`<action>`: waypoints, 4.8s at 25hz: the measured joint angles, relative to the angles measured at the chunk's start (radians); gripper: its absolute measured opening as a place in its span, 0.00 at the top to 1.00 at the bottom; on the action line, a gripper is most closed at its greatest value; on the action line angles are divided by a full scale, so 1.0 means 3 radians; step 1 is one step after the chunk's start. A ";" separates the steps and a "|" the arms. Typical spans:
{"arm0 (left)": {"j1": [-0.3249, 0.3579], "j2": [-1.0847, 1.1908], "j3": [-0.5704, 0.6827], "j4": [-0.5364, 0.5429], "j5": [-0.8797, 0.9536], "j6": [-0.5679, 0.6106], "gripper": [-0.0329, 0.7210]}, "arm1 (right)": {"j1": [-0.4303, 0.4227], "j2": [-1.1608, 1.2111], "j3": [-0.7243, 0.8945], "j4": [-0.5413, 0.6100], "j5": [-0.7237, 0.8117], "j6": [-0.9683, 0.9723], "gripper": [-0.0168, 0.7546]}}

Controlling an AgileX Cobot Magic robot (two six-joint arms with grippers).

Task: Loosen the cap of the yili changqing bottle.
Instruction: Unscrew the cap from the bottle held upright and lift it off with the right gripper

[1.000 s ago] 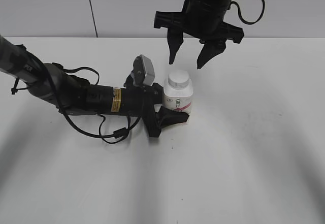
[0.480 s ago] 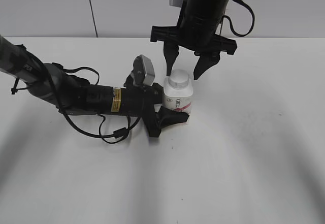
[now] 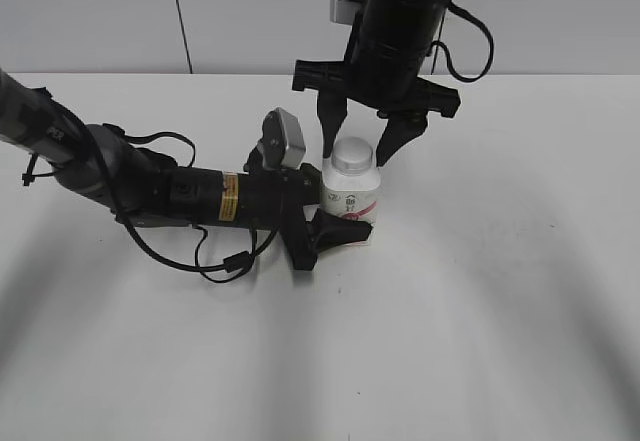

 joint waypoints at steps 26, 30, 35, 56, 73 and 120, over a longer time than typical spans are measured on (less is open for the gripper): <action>-0.0002 0.0000 0.0000 0.0000 0.0003 0.0000 0.40 | 0.0000 0.0033 0.0000 0.0007 0.0003 -0.0019 0.46; -0.0002 0.0000 0.0000 -0.0003 0.0003 0.0000 0.40 | 0.0000 0.0033 0.0000 0.0007 0.0003 -0.0074 0.46; -0.0002 0.0000 0.0000 -0.0006 0.0006 0.0000 0.40 | 0.0000 0.0033 0.0000 0.0007 0.0003 -0.0247 0.46; -0.0002 0.0000 0.0000 0.0004 0.0000 0.0003 0.41 | 0.0000 0.0033 0.0000 0.0003 0.0003 -0.3137 0.46; 0.0001 0.0000 0.0000 0.0023 -0.0019 0.0041 0.41 | 0.0000 0.0033 -0.0010 0.0006 0.0003 -0.5376 0.47; -0.0002 0.0004 0.0000 0.0074 -0.0182 0.0012 0.42 | 0.0003 0.0000 -0.0010 0.0126 0.0026 -0.5551 0.26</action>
